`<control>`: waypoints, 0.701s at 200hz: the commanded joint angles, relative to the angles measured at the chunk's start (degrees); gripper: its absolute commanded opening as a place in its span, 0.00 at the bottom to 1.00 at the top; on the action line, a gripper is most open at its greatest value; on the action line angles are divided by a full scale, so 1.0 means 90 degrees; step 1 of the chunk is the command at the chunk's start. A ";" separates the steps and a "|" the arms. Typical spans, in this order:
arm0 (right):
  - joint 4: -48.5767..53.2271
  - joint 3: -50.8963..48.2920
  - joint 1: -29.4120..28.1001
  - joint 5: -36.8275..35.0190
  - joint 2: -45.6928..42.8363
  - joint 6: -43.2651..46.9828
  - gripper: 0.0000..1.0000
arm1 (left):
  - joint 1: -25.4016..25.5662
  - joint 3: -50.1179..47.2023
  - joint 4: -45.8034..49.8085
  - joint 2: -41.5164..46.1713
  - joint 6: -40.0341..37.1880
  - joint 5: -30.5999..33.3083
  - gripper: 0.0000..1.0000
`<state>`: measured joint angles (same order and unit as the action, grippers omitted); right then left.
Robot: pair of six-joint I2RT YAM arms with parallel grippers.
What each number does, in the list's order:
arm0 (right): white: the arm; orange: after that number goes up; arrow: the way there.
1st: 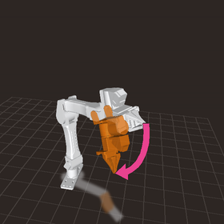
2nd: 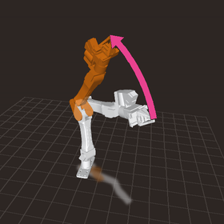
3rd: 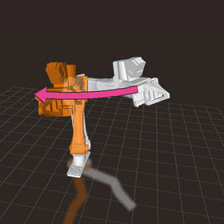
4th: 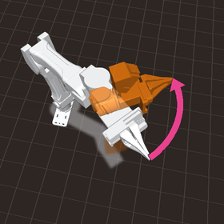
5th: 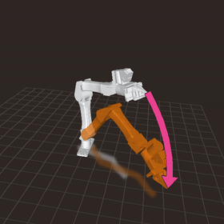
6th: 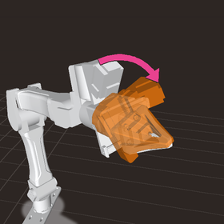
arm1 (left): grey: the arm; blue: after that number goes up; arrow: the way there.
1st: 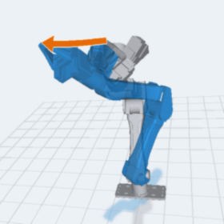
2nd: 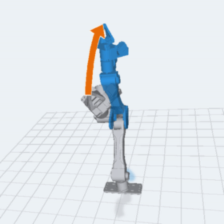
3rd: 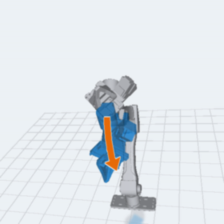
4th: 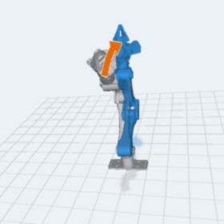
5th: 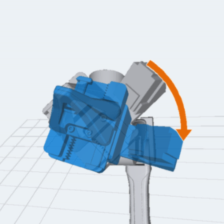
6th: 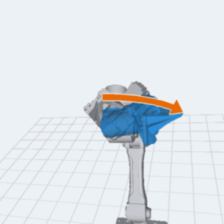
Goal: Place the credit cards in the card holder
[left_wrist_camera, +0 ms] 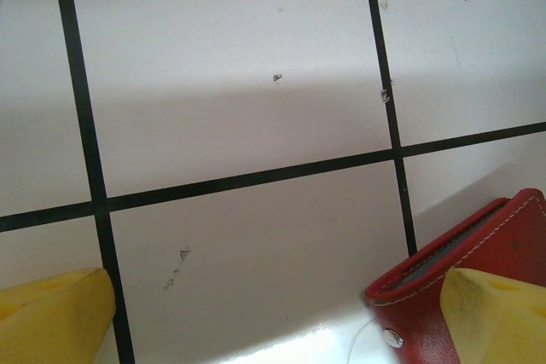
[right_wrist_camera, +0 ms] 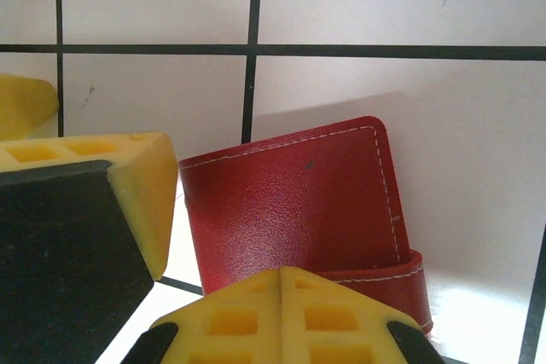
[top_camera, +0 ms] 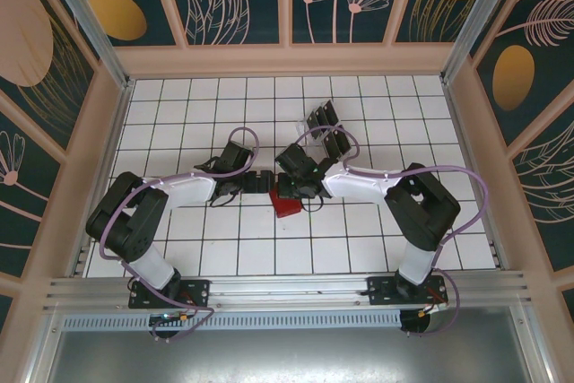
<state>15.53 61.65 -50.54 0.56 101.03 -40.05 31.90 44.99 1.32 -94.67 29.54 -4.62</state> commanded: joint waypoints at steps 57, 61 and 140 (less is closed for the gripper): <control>-0.0201 -0.0488 0.0050 0.0114 -0.0044 -0.0266 0.00 | 0.0017 -0.0176 -0.0105 -0.0350 -0.0070 -0.0406 0.98; -0.0203 -0.0509 0.0047 0.0114 -0.0045 -0.0266 0.00 | 0.0028 -0.0173 -0.0108 -0.0350 -0.0077 -0.0412 0.98; -0.0163 -0.0155 0.0059 0.0138 -0.0254 -0.0227 0.00 | 0.0021 -0.0183 -0.0118 -0.0353 -0.0069 -0.0407 0.98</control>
<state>13.50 58.13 -50.43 1.65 100.95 -41.32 31.90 44.99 1.23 -94.78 29.52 -4.54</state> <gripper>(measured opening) 0.044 0.985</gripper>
